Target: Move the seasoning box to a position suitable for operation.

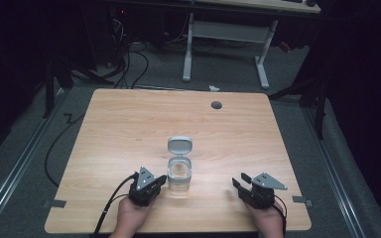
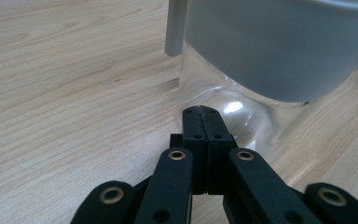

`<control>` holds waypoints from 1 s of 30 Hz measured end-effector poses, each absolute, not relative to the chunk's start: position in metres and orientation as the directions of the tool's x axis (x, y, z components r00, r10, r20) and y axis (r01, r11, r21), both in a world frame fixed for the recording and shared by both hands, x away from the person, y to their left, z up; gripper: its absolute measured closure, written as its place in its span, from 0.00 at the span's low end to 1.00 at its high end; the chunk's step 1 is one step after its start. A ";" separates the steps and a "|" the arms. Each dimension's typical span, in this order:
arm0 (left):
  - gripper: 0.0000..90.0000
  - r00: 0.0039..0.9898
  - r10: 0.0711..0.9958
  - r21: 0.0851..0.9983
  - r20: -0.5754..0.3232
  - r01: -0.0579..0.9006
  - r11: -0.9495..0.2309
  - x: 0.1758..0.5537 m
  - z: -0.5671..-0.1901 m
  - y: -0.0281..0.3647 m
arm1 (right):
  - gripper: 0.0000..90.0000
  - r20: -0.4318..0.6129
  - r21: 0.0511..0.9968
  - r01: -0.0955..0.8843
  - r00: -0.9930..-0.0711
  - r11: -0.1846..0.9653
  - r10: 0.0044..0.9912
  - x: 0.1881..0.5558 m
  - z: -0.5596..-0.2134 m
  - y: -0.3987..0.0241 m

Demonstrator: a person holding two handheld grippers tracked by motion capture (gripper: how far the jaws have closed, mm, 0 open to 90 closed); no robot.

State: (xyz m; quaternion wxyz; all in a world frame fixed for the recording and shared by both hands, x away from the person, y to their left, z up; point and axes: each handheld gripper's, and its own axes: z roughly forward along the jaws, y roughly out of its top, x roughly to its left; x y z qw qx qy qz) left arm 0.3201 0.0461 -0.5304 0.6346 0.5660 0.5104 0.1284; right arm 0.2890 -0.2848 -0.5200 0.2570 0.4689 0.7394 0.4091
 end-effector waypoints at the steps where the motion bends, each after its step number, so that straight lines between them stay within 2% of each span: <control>1: 1.00 0.447 0.742 0.851 -0.499 0.416 0.322 0.320 -0.531 0.047 | 0.63 0.003 0.846 0.483 -0.430 0.227 0.903 0.289 -0.520 -0.284; 20: 1.00 0.456 0.743 0.858 -0.491 0.402 0.320 0.311 -0.525 0.053 | 0.63 0.016 0.847 0.483 -0.443 0.224 0.896 0.289 -0.519 -0.280; 25: 0.98 0.479 0.728 0.860 -0.491 0.402 0.316 0.304 -0.525 0.057 | 0.60 0.011 0.855 0.469 -0.444 0.222 0.896 0.293 -0.516 -0.270; 28: 0.97 0.491 0.710 0.850 -0.505 0.426 0.310 0.297 -0.530 0.059 | 0.63 0.006 0.854 0.466 -0.453 0.231 0.892 0.298 -0.513 -0.264; 30: 0.96 0.509 0.712 0.862 -0.483 0.419 0.284 0.291 -0.531 0.056 | 0.63 0.008 0.845 0.479 -0.454 0.237 0.891 0.302 -0.514 -0.261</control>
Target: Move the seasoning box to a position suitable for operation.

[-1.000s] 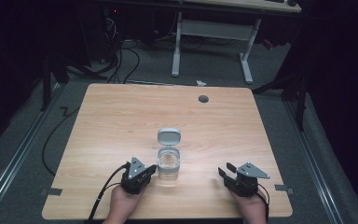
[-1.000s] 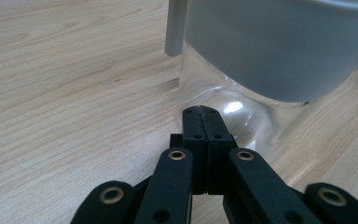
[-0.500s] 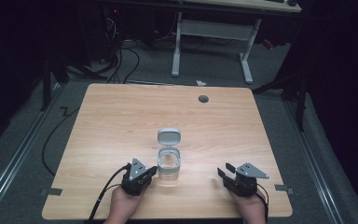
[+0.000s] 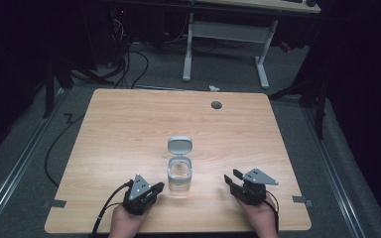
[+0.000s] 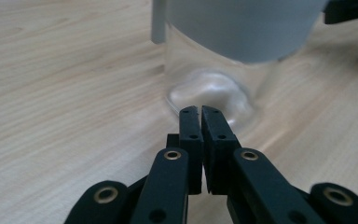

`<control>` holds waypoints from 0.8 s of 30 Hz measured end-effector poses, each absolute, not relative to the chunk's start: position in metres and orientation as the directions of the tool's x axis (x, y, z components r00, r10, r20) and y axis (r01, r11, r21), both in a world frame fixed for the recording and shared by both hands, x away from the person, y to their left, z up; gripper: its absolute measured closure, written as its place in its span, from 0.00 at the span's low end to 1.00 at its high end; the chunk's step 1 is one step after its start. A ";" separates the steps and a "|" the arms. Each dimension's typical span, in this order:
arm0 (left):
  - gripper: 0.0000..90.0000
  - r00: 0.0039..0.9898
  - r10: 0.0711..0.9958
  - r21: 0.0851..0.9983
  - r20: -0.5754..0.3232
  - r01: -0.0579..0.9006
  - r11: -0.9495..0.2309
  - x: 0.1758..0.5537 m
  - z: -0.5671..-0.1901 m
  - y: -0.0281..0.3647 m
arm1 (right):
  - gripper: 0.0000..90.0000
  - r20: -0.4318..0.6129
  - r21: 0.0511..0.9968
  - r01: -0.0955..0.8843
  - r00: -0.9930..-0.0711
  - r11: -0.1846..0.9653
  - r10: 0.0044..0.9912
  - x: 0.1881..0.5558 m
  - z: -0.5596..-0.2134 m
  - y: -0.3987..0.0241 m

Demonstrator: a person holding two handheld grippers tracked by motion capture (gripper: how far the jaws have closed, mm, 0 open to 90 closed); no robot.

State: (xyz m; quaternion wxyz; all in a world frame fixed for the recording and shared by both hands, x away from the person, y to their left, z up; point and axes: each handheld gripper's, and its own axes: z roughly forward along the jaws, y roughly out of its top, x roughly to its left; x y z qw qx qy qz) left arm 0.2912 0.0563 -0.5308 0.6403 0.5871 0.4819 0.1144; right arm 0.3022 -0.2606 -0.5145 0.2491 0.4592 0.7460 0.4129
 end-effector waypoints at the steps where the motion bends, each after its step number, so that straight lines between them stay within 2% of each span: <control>1: 0.95 0.513 0.709 0.862 -0.484 0.419 0.286 0.289 -0.530 0.056 | 0.64 0.011 0.840 0.488 -0.455 0.239 0.891 0.304 -0.516 -0.259; 4: 0.96 0.517 0.670 0.834 -0.532 0.458 0.309 0.279 -0.528 0.053 | 0.64 0.025 0.826 0.512 -0.451 0.236 0.892 0.308 -0.519 -0.253; 7: 1.00 0.547 0.659 0.845 -0.516 0.451 0.288 0.271 -0.526 0.044 | 0.68 0.031 0.823 0.518 -0.450 0.233 0.892 0.312 -0.521 -0.248; 9: 1.00 0.561 0.659 0.854 -0.502 0.442 0.274 0.269 -0.527 0.038 | 0.79 0.036 0.827 0.516 -0.446 0.224 0.894 0.315 -0.520 -0.246; 11: 1.00 0.565 0.660 0.857 -0.496 0.441 0.266 0.270 -0.529 0.034 | 0.97 0.037 0.828 0.515 -0.445 0.222 0.895 0.316 -0.518 -0.246; 12: 1.00 0.563 0.661 0.857 -0.496 0.442 0.266 0.271 -0.530 0.032 | 1.00 0.040 0.826 0.520 -0.440 0.218 0.897 0.318 -0.517 -0.246; 24: 1.00 0.589 0.638 0.856 -0.495 0.455 0.245 0.279 -0.532 0.011 | 1.00 0.026 0.839 0.491 -0.466 0.234 0.884 0.341 -0.504 -0.228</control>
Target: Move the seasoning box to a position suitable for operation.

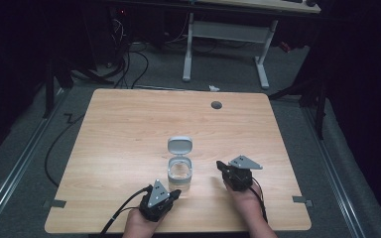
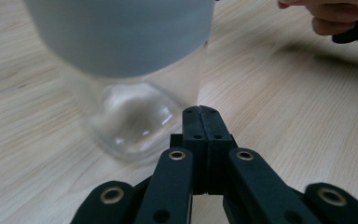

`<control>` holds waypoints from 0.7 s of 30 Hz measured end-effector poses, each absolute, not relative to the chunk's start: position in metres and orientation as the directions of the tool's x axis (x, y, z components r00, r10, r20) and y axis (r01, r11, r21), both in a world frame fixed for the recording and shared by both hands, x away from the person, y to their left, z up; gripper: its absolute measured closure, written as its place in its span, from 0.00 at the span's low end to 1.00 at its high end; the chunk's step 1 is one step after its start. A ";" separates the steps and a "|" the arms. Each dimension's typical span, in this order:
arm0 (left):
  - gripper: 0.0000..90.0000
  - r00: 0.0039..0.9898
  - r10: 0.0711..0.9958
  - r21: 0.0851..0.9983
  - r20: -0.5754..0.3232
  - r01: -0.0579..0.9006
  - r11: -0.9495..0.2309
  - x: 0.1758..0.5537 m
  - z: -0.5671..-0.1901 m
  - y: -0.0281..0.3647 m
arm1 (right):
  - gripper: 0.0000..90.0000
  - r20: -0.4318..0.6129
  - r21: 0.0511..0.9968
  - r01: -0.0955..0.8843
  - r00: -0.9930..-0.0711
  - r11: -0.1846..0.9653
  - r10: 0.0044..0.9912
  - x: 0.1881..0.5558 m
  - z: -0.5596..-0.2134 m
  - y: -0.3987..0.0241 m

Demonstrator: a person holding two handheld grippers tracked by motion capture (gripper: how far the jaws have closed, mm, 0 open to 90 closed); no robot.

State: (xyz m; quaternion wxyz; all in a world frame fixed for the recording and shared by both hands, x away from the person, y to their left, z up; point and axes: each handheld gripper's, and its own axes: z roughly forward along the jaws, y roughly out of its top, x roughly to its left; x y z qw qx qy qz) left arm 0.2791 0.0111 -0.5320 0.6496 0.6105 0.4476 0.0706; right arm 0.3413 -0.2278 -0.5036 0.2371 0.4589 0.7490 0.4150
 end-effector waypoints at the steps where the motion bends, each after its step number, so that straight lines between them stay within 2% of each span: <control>1: 1.00 0.593 0.635 0.856 -0.496 0.459 0.240 0.279 -0.533 0.009 | 1.00 0.025 0.840 0.489 -0.470 0.237 0.882 0.343 -0.502 -0.226; 21: 1.00 0.573 0.631 0.844 -0.523 0.451 0.289 0.287 -0.532 0.014 | 1.00 0.022 0.855 0.453 -0.520 0.254 0.854 0.372 -0.489 -0.190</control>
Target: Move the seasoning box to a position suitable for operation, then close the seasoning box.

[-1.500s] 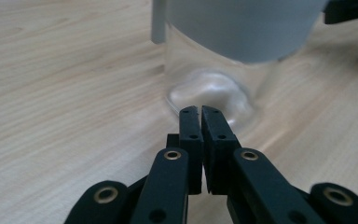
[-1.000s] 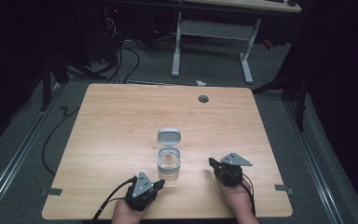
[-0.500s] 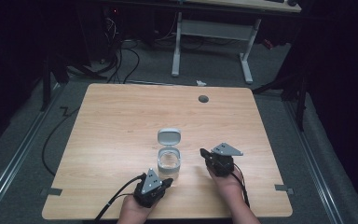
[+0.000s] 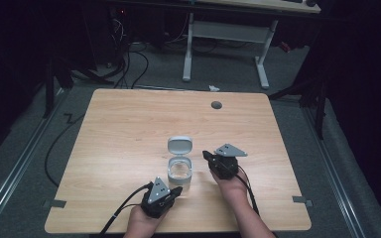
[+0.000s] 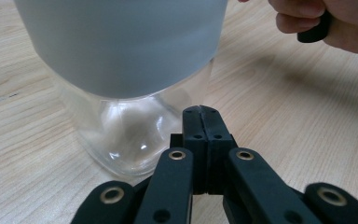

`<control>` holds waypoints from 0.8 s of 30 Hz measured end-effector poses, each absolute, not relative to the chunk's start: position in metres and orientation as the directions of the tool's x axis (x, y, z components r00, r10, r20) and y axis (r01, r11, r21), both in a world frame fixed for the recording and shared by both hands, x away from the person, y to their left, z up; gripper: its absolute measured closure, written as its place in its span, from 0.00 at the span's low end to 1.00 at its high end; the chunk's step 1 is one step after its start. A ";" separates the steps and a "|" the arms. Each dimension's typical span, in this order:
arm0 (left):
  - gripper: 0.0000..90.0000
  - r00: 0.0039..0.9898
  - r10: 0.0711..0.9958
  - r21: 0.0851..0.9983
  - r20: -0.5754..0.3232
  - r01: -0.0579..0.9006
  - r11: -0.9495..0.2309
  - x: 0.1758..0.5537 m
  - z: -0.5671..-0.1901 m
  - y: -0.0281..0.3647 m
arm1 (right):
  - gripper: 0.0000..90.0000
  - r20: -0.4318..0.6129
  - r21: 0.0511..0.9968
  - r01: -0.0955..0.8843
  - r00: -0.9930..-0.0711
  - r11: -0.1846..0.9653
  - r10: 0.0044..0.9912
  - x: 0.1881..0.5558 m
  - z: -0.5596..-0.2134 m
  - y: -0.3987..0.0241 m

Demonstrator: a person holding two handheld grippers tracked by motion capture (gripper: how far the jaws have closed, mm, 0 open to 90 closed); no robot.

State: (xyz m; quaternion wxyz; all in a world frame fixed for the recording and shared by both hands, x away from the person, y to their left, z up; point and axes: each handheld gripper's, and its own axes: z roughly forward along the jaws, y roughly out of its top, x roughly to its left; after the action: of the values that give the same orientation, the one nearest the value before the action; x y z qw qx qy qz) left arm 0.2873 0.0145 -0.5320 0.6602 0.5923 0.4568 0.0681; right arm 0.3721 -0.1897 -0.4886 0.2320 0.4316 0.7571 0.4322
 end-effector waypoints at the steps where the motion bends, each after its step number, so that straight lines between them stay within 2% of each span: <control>1: 1.00 0.570 0.630 0.841 -0.527 0.453 0.294 0.288 -0.532 0.015 | 1.00 0.025 0.857 0.451 -0.521 0.250 0.853 0.374 -0.487 -0.188; 24: 1.00 0.574 0.617 0.837 -0.538 0.451 0.310 0.286 -0.531 0.017 | 1.00 0.034 0.887 0.400 -0.553 0.230 0.832 0.393 -0.460 -0.170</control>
State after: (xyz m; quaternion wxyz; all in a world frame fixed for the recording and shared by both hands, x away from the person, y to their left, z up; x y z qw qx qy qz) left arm 0.2859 0.0173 -0.5313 0.6677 0.5839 0.4576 0.0621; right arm 0.3930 -0.1705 -0.4596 0.2328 0.4114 0.7487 0.4647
